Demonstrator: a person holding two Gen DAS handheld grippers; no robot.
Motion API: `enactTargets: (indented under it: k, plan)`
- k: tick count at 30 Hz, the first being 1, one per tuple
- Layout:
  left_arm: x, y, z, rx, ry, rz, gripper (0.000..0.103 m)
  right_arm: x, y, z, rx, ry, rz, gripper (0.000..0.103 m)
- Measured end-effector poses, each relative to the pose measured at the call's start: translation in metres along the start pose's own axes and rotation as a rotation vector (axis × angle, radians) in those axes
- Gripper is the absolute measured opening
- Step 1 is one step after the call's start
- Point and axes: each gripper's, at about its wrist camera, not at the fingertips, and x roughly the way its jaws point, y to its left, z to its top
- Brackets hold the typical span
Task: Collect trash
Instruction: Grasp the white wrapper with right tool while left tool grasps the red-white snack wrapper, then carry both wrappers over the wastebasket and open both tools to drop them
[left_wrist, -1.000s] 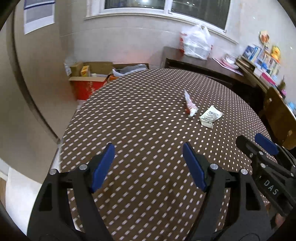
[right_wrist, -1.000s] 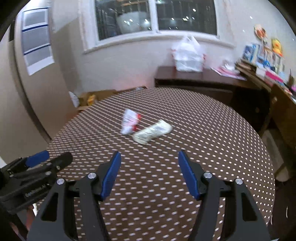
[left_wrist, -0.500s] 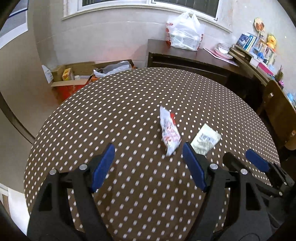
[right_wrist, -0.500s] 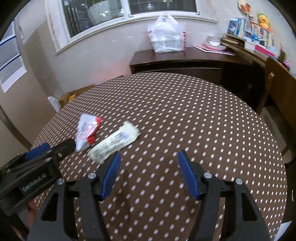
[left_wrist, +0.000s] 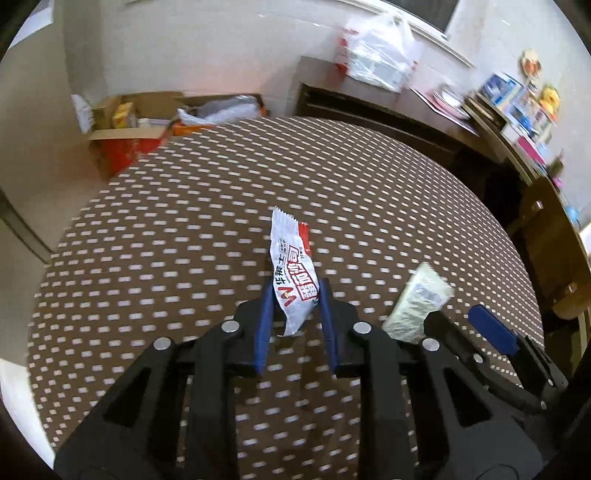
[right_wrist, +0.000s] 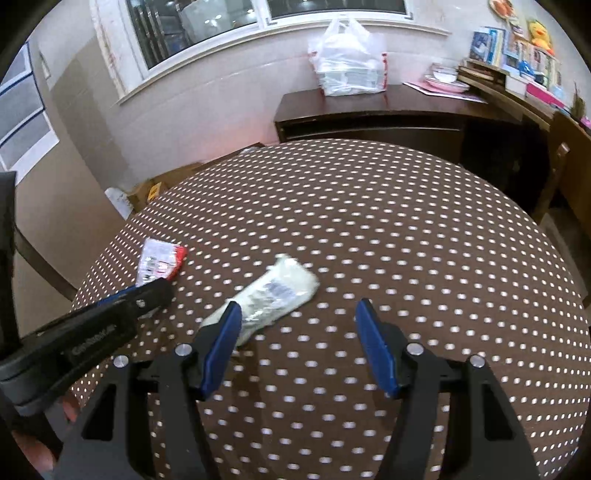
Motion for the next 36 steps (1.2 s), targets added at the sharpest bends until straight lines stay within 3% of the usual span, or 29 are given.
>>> enactTargets:
  k: [8, 10, 12, 14, 19, 25, 36]
  plan:
    - [-0.017, 0.024, -0.009, 0.021, -0.048, 0.097, 0.024, 0.017, 0.03, 0.004, -0.049, 0.01, -0.069, 0.063]
    - [-0.018, 0.026, -0.01, 0.024, -0.046, 0.093, 0.024, 0.019, 0.039, 0.003, -0.091, 0.017, -0.095, 0.037]
    - [-0.02, 0.028, -0.011, 0.03, -0.045, 0.092, 0.024, 0.019, 0.044, 0.003, -0.113, 0.022, -0.102, 0.019]
    - [-0.025, 0.031, -0.015, 0.035, -0.047, 0.085, 0.024, 0.019, 0.044, 0.003, -0.101, 0.043, -0.068, 0.016]
    - [-0.049, 0.047, -0.027, 0.028, -0.069, 0.06, 0.024, 0.0, 0.057, -0.007, -0.137, 0.02, 0.019, 0.014]
    - [-0.091, 0.079, -0.049, -0.008, -0.112, 0.047, 0.024, -0.042, 0.105, -0.026, -0.212, -0.023, 0.138, 0.014]
    - [-0.187, 0.164, -0.119, -0.093, -0.258, 0.21, 0.024, -0.108, 0.216, -0.087, -0.358, -0.045, 0.391, 0.014]
